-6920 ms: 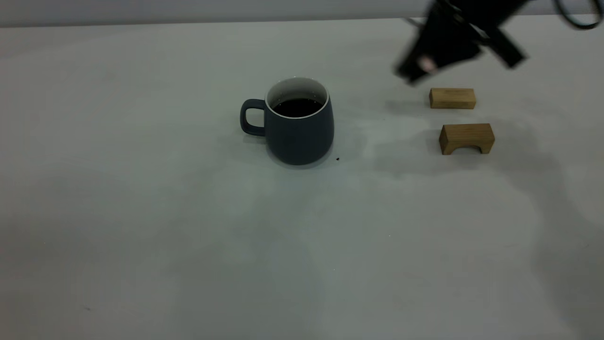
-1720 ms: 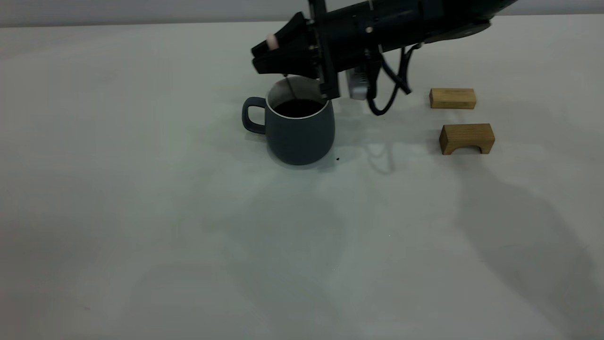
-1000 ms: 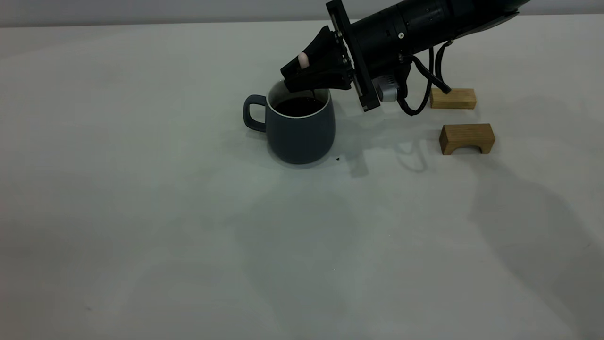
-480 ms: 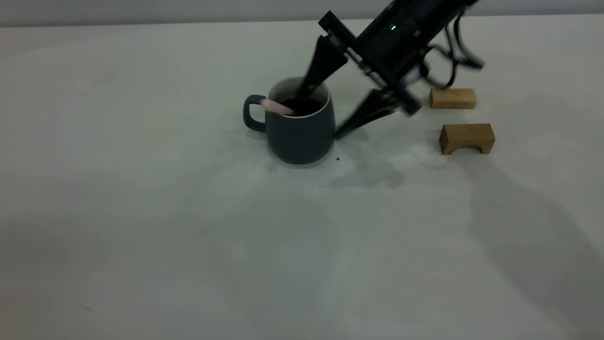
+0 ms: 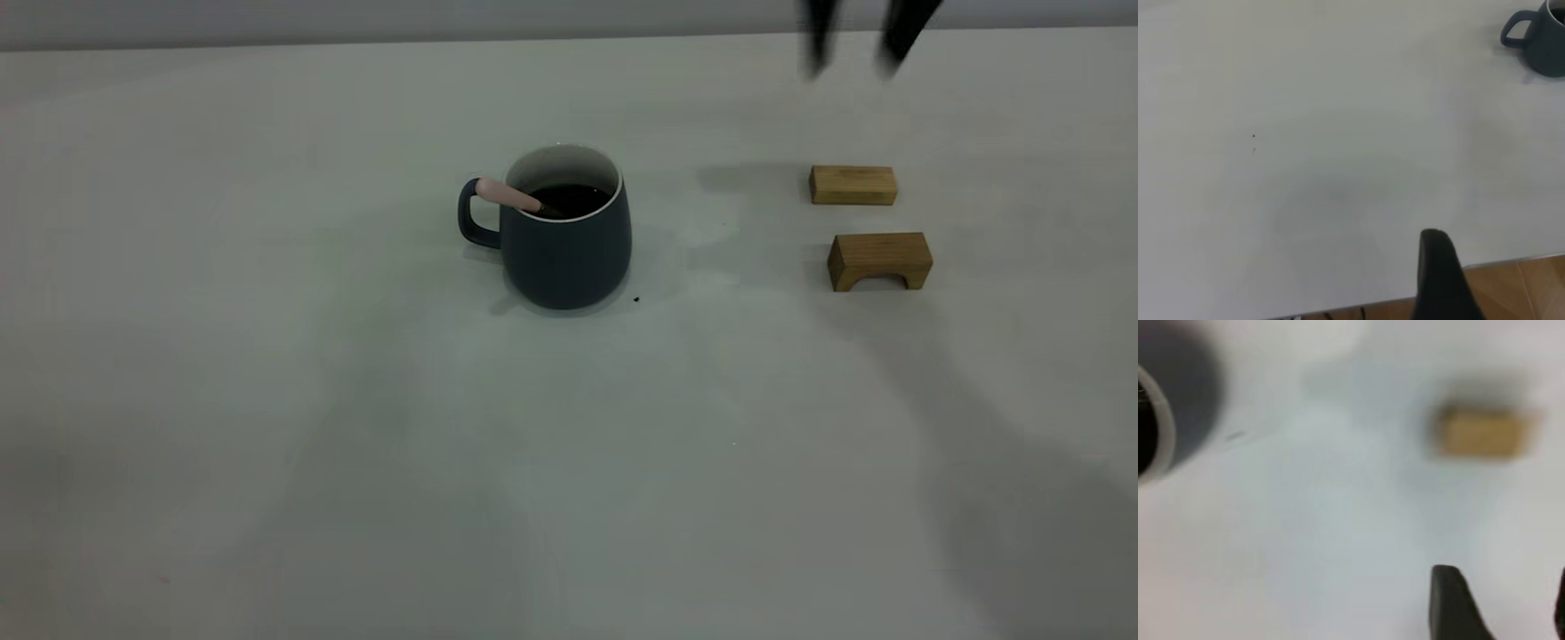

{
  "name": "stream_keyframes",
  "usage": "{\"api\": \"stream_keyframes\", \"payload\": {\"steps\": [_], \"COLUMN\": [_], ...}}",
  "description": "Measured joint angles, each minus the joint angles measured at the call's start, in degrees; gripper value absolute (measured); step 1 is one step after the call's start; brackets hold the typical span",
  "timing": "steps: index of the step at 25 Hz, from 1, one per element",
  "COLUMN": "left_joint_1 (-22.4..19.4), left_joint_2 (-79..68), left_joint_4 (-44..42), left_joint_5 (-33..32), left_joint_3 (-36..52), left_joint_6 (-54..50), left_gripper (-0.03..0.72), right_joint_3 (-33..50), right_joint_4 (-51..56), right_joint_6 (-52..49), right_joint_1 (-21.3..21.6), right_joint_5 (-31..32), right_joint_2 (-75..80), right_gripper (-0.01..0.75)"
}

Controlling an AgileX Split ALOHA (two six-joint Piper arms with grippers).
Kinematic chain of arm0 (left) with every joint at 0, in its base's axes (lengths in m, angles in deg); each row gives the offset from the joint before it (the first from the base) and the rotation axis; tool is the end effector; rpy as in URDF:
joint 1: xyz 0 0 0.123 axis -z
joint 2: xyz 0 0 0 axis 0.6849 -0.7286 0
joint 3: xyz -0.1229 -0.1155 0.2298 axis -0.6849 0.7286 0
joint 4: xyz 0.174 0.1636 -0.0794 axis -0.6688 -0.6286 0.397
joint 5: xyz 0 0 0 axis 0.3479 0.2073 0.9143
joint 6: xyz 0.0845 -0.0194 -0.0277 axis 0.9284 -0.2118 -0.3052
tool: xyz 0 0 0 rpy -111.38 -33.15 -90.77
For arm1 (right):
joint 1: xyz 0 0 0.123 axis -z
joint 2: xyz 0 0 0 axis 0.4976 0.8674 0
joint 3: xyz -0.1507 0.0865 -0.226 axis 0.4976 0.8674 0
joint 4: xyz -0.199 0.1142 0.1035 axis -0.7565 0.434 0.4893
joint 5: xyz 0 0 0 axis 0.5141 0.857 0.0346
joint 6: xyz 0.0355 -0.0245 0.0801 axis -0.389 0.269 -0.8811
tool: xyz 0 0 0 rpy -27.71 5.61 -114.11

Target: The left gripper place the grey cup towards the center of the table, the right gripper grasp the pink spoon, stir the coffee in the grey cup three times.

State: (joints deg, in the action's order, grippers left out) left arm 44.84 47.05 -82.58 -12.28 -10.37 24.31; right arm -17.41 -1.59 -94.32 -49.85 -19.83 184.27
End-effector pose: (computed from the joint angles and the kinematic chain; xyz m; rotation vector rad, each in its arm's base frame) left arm -0.0096 -0.0032 0.2681 0.1345 2.1022 -0.0103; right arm 0.4197 0.1469 0.1963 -0.2437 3.0326 -0.0582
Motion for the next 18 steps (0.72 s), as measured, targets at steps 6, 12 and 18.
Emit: {"api": "stream_keyframes", "payload": {"steps": [6,12,18], "left_joint_1": [0.0,0.0,0.0], "left_joint_2": [0.0,0.0,0.0], "left_joint_4": [0.0,0.0,0.0], "left_joint_5": [0.0,0.0,0.0], "left_joint_3": [0.0,0.0,0.0], "left_joint_6": [0.0,0.0,0.0], "left_gripper": [0.519,0.519,0.519], "right_joint_3": [0.7,12.8,27.7], "right_joint_4": [-9.4,-8.9,-10.5], "right_joint_6": [8.1,8.1,8.1], "right_joint_1": [-1.8,-1.3,-1.3], "right_joint_5": [0.6,0.9,0.9], "right_joint_2": [-11.0,-21.5,-33.8], "right_gripper": [0.235,0.176,0.176]}}
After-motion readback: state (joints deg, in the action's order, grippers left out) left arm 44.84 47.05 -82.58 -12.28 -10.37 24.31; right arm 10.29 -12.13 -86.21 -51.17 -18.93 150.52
